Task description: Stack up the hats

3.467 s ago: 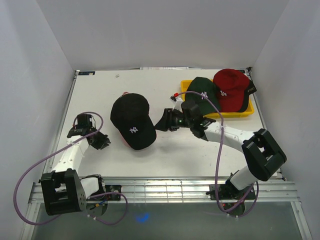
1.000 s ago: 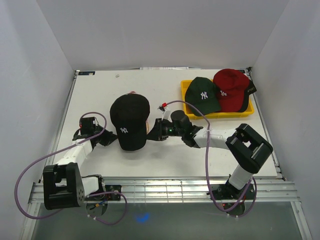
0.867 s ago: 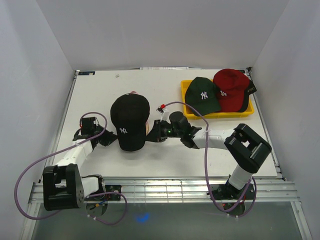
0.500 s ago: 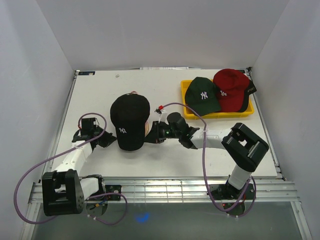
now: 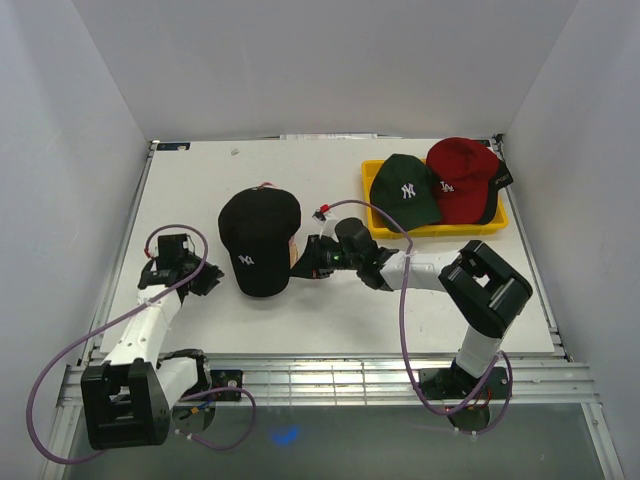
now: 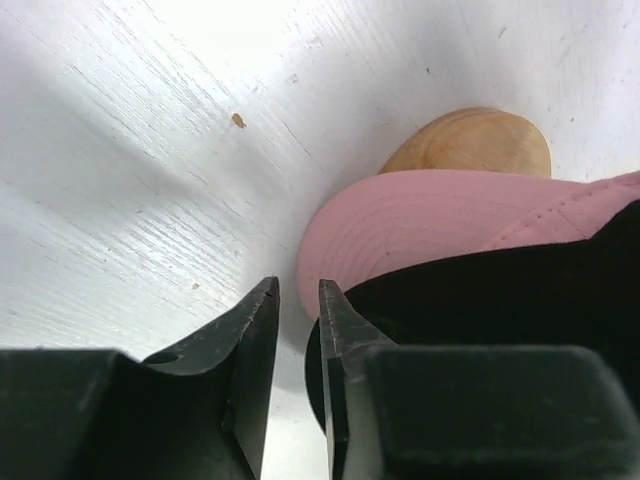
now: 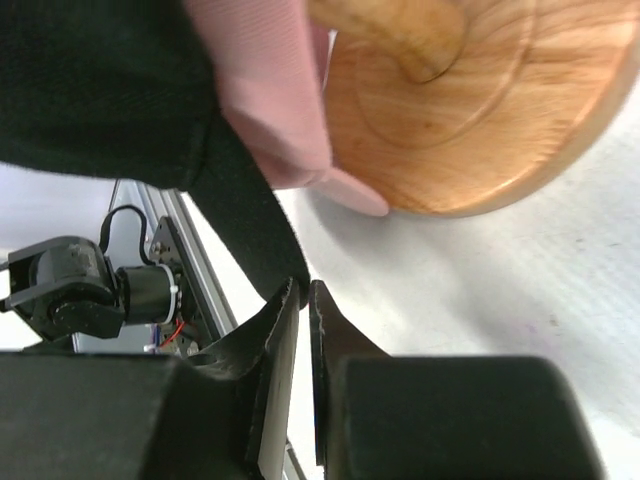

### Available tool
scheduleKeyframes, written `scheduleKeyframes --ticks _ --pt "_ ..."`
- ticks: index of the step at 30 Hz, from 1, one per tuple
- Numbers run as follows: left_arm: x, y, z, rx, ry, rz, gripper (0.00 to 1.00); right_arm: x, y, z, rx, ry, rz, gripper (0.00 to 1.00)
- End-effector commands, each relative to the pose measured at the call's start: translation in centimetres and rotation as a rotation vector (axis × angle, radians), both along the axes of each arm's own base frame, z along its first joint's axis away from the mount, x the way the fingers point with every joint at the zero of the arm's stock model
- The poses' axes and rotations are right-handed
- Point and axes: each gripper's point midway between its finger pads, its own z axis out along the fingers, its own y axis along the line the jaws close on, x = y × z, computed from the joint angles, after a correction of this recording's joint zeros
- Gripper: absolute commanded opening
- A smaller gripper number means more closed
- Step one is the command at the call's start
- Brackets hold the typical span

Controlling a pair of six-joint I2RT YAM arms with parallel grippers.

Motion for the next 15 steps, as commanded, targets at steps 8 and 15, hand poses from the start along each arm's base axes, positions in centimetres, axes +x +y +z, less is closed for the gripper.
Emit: scheduleKeyframes --ticks 8,15 --pt "2.4 2.1 1.9 0.102 0.004 0.057 0.54 1.8 -1.9 -0.4 -0.005 0.028 -0.091 0.34" --pt "6.3 3.1 0.9 0.086 0.077 0.041 0.56 2.5 -2.0 -1.9 -0.088 0.089 -0.103 0.32"
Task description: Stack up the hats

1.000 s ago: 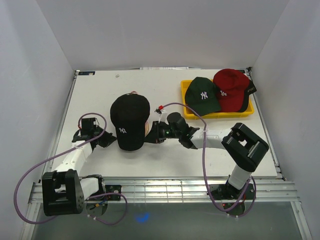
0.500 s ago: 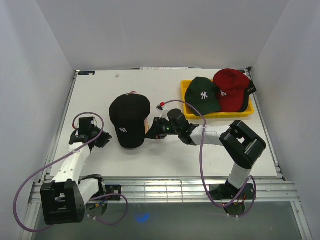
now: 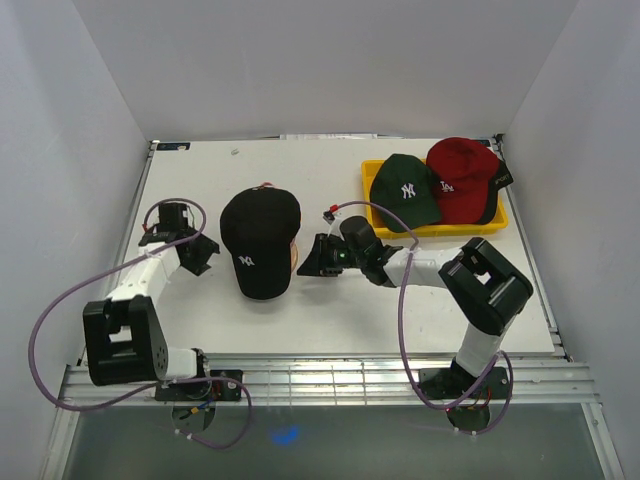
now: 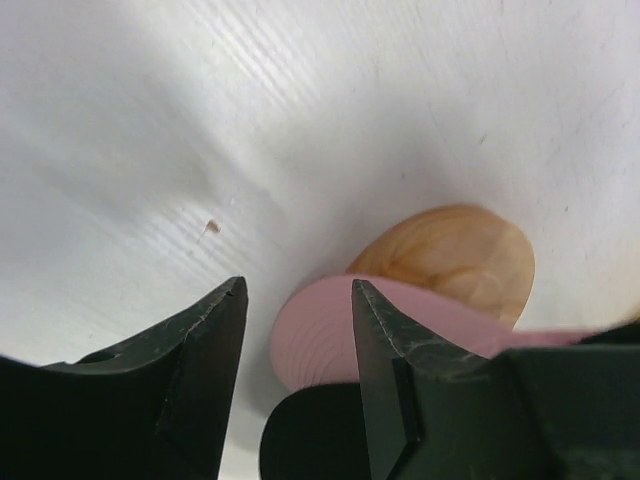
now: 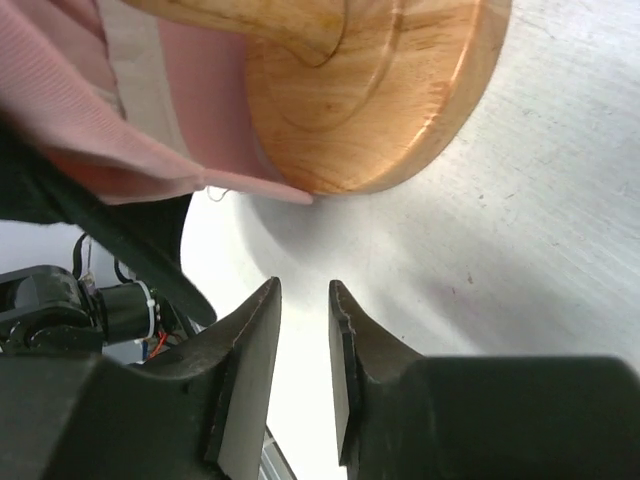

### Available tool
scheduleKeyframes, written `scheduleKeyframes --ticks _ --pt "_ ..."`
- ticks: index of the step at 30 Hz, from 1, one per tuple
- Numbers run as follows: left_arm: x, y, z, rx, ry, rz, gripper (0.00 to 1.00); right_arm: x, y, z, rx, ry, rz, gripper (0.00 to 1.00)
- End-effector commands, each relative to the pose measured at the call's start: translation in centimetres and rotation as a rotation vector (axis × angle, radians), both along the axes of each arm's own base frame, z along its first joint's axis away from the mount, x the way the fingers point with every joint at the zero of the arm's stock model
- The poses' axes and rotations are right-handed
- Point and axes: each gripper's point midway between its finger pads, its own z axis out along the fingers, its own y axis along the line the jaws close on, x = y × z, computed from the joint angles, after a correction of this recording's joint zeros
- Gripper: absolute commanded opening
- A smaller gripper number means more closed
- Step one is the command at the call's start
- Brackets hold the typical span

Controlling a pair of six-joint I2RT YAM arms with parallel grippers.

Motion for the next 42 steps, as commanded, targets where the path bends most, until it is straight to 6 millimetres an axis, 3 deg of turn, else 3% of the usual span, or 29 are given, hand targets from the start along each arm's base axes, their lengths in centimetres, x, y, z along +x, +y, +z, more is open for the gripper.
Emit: scheduleKeyframes --ticks 1,6,10,17,25,38,41,42 --pt "3.0 0.3 0.2 -0.021 -0.009 -0.026 0.55 1.0 0.3 0.1 -0.030 0.013 -0.020 0.32" --pt "5.4 -0.5 -0.5 -0.062 0.006 -0.097 0.39 1.1 0.4 -1.5 -0.088 0.062 -0.026 0.23" --pt "6.8 -1.8 -1.6 -0.119 0.009 -0.169 0.32 1.7 0.9 -2.5 -0.117 0.091 -0.035 0.19" --pt "5.0 -3.6 -4.0 -0.154 0.038 -0.232 0.26 3.6 1.8 -4.2 -0.156 0.107 -0.070 0.17" --pt "2.3 -5.6 -4.8 -0.185 0.034 -0.261 0.24 6.4 2.9 -5.1 -0.180 0.125 -0.084 0.17" --pt "-1.4 -5.4 -2.9 -0.174 -0.026 -0.215 0.22 11.0 3.4 -3.9 -0.195 0.083 -0.102 0.17" --pt "-1.7 -4.9 -2.7 -0.149 -0.023 -0.206 0.23 11.8 2.8 -3.0 -0.199 0.067 -0.112 0.21" --pt "-2.0 -4.7 -2.7 -0.137 -0.008 -0.204 0.23 12.2 2.3 -1.9 -0.185 0.052 -0.124 0.24"
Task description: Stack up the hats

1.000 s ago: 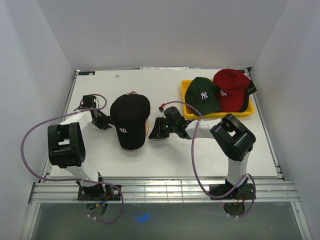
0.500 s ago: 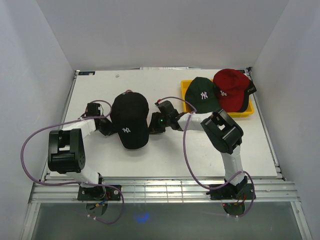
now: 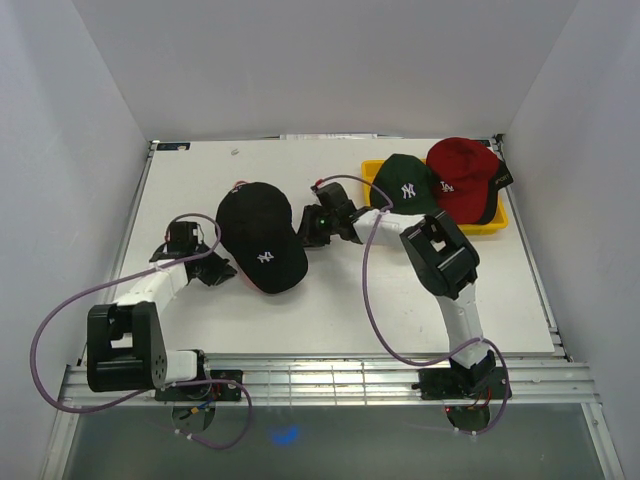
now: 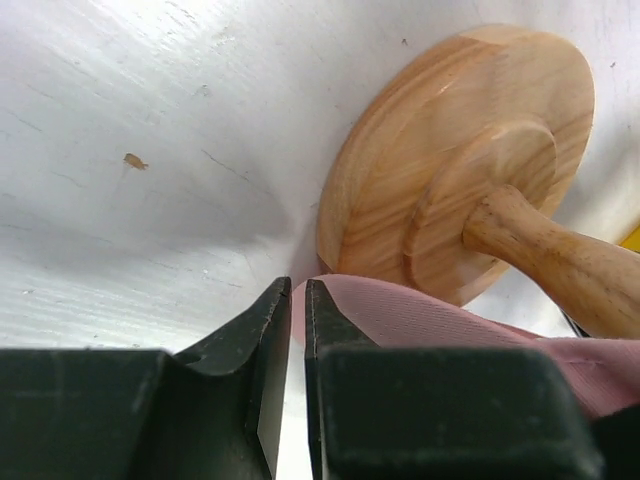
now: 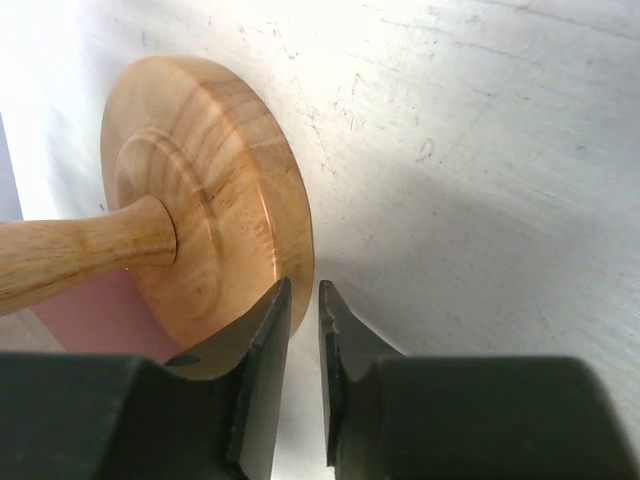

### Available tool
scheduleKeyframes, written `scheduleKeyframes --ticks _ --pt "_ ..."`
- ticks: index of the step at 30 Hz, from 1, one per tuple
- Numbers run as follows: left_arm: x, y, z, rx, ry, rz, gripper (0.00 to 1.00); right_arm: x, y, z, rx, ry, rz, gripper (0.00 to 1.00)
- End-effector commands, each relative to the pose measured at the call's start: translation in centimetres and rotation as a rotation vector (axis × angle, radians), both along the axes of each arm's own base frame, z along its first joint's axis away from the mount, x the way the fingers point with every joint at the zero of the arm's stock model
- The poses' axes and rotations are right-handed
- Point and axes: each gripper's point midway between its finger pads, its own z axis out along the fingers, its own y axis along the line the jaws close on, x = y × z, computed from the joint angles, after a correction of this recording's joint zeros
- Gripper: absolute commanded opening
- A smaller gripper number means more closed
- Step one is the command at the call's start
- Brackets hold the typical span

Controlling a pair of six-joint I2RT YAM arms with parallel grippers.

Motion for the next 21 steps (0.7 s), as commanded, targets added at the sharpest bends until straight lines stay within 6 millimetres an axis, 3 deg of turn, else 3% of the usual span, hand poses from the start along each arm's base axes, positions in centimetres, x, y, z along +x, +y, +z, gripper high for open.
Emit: scheduleKeyframes --ticks 1,5,6,12,18,21 --pt "-0.2 0.8 0.7 0.050 -0.006 0.020 0.23 1.3 -1.0 2.7 0.011 -0.061 -0.011 0.25" --pt "-0.1 2.0 2.1 0.104 -0.026 0.056 0.30 1.7 -3.0 5.5 0.050 -0.084 -0.037 0.38" --pt "0.0 2.3 2.8 0.112 -0.034 0.064 0.31 2.0 -3.4 7.2 0.071 -0.113 -0.046 0.40" --pt "0.2 3.4 5.8 0.160 -0.075 0.088 0.40 1.8 -5.4 11.8 0.140 -0.163 -0.059 0.45" --pt "0.7 4.3 10.6 0.210 -0.154 0.103 0.40 0.7 -6.5 14.9 0.181 -0.255 -0.012 0.49" --pt "1.0 4.7 13.4 0.236 -0.213 0.111 0.43 -0.1 -6.3 15.3 0.203 -0.269 0.039 0.52"
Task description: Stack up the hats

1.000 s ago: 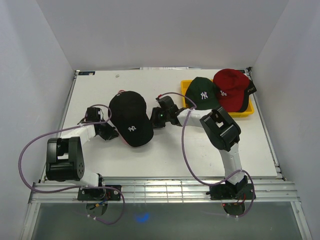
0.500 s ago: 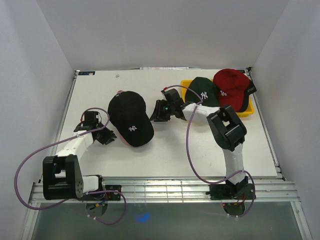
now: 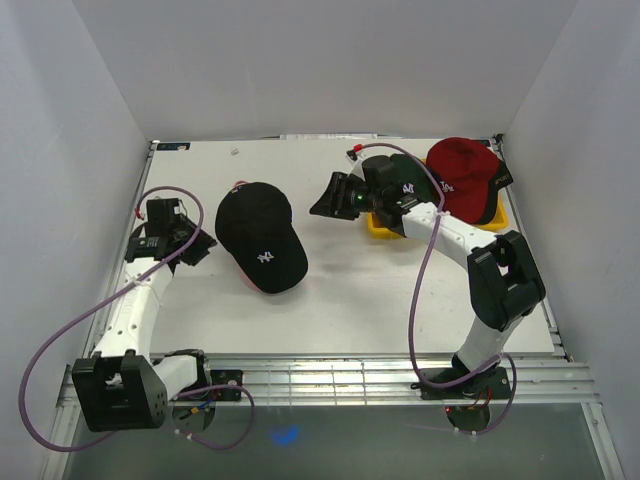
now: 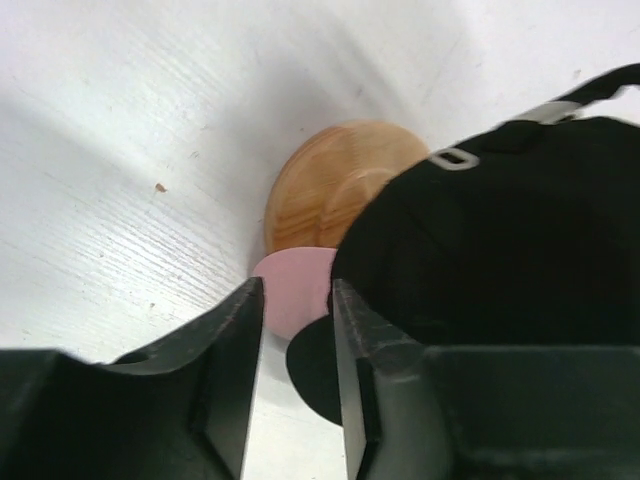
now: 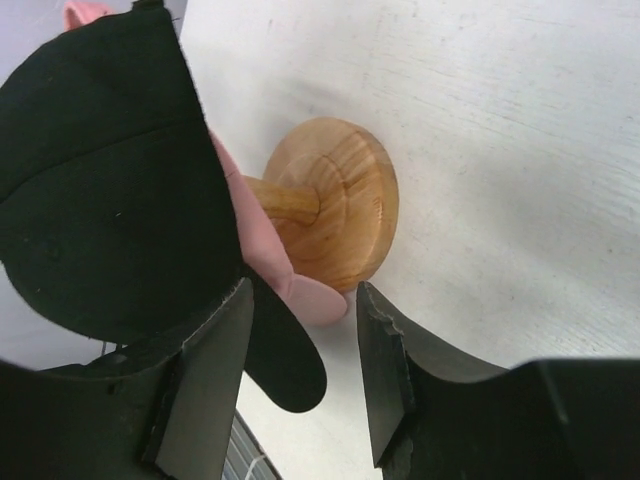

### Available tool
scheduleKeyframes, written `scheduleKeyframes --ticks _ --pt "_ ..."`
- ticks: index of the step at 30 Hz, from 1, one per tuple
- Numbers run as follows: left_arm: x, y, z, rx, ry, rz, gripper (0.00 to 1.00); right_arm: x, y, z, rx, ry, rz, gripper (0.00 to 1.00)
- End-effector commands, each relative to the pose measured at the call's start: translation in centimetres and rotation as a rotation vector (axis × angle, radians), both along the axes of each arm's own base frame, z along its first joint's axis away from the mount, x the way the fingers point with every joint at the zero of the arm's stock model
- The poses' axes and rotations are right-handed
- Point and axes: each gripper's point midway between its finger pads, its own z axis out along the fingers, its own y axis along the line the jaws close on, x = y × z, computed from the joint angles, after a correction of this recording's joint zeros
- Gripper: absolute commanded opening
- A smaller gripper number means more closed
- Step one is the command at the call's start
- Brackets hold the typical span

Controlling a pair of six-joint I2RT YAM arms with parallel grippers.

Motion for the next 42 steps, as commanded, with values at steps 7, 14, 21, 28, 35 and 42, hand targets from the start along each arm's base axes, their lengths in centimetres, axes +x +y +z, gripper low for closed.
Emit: scheduleKeyframes --ticks 7,14,21,28,35,42 --pt "0.6 -0.5 6.9 0.000 -0.145 -0.056 0.63 -2.0 1.5 3.6 0.155 -0.145 0.171 0.58" --pt "1.6 -1.6 9.0 -0.022 -0.189 -0.126 0.70 -1.8 2.1 4.9 0.155 -0.145 0.189 0.58" --pt "2.0 -2.1 10.1 -0.023 -0.214 -0.166 0.70 -3.7 1.5 1.2 0.152 -0.093 0.215 0.58" --pt "1.7 -2.2 10.2 -0.016 -0.215 -0.187 0.70 -7.1 1.7 -0.7 0.218 -0.087 0.306 0.61" --pt "1.9 -2.4 10.5 -0.008 -0.220 -0.200 0.70 -9.8 3.3 -3.3 0.200 -0.044 0.346 0.60" --pt "1.9 -2.3 9.9 0.002 -0.208 -0.200 0.70 -10.1 3.1 -4.8 0.205 -0.021 0.328 0.60"
